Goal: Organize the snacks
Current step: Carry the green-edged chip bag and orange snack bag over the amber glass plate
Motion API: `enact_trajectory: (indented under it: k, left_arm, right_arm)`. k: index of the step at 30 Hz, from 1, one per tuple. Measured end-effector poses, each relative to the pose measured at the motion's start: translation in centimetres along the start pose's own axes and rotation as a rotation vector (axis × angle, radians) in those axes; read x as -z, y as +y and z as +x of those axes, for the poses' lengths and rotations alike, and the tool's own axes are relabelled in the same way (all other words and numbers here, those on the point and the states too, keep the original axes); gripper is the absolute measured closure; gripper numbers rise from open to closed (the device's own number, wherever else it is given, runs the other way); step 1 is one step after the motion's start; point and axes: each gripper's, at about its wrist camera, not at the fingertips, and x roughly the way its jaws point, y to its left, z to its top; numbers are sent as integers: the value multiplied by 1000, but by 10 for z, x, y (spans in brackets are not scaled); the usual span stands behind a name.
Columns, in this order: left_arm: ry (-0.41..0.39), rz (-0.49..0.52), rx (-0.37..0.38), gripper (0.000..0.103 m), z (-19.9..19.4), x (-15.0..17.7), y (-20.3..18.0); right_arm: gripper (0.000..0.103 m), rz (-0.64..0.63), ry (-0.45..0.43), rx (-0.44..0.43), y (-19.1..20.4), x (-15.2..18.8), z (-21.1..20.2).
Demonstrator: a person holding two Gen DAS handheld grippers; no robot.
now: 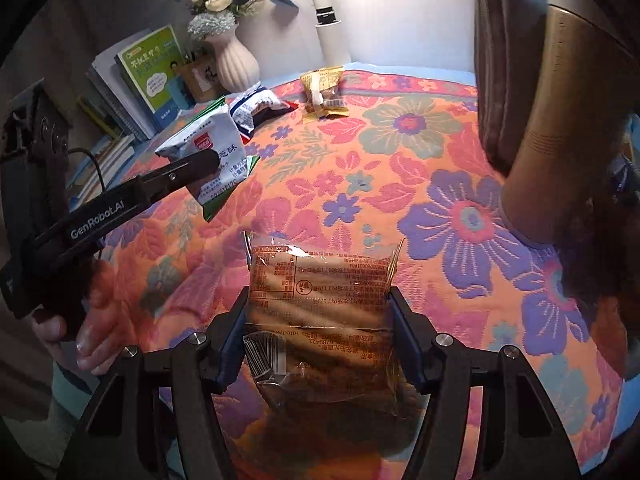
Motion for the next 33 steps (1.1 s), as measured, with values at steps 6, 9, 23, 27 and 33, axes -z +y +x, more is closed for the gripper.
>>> enact_trajectory:
  k: [6,9,23,27,33]
  left_arm:
    - [-9,103,52,87,-13,-2,-57]
    - [-6,172,92,87,-16,0,-95]
    - [51,402,251,87,20,-11,-272]
    - [67,421,254,87,44,-18,-309]
    - [92,434,238,87,82,-27,-353]
  right_arm:
    - [41,82,-79,-27,-37,6,-45]
    - [41,113,-135,3,-60,9,-72]
    - [41,315,-377,210,-196,-8,-171]
    - [41,383,-416,219,-234,-21,-180]
    - [41,482,-431,214,-280,-42,-175]
